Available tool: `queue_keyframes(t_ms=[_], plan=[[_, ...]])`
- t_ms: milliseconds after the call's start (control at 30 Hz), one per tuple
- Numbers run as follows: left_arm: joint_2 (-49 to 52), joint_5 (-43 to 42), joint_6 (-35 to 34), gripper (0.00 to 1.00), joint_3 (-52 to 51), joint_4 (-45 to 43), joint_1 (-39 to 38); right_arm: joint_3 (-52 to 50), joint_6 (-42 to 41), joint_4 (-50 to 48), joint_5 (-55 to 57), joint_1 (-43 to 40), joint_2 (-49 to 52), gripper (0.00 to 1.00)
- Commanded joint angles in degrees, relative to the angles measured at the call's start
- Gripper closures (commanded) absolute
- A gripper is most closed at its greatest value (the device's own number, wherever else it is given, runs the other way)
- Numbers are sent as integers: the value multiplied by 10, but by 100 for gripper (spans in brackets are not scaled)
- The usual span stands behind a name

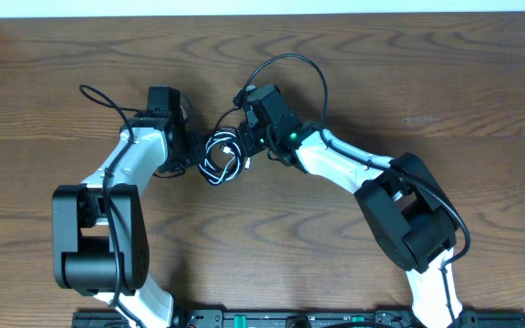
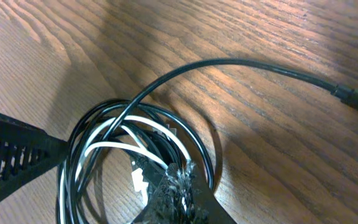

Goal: Untangle cables

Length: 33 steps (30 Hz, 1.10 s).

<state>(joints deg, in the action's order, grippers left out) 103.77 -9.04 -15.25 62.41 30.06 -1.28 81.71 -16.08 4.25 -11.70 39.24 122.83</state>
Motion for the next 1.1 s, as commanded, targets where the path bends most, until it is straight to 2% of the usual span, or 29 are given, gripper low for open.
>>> queue_keyframes(t_ms=[0, 67, 167, 300, 467, 533, 667, 767, 867, 967, 1067], plan=[[8, 5, -14, 67, 5, 1, -2, 10, 5, 6, 8, 5, -9, 97], [9, 5, -14, 68, 4, 1, -2, 10, 5, 17, 8, 5, -9, 91], [14, 5, -24, 76, 4, 1, -2, 10, 5, 24, -41, 1, -10, 76], [29, 5, -48, 81, 4, -2, -2, 11, 4, 26, -104, -5, -10, 70], [35, -30, -52, 81, 4, -8, -2, 11, 3, 58, -95, -4, -10, 70], [35, -44, -52, 86, 4, -8, -2, 11, 3, 70, -77, -2, -10, 70], [35, -74, -52, 87, 4, -8, -2, 11, 3, 82, -48, 0, -10, 71], [35, -118, -52, 87, 4, -12, -2, 11, 14, 82, -42, 1, -10, 71], [35, -127, -52, 87, 4, -17, -2, 11, 21, 81, -8, -1, -10, 71], [35, -143, -49, 87, 4, -22, -2, 11, 42, 55, -7, -6, -10, 78], [35, -180, -33, 87, 4, -28, -2, 11, 72, 29, -7, -8, -10, 77]])
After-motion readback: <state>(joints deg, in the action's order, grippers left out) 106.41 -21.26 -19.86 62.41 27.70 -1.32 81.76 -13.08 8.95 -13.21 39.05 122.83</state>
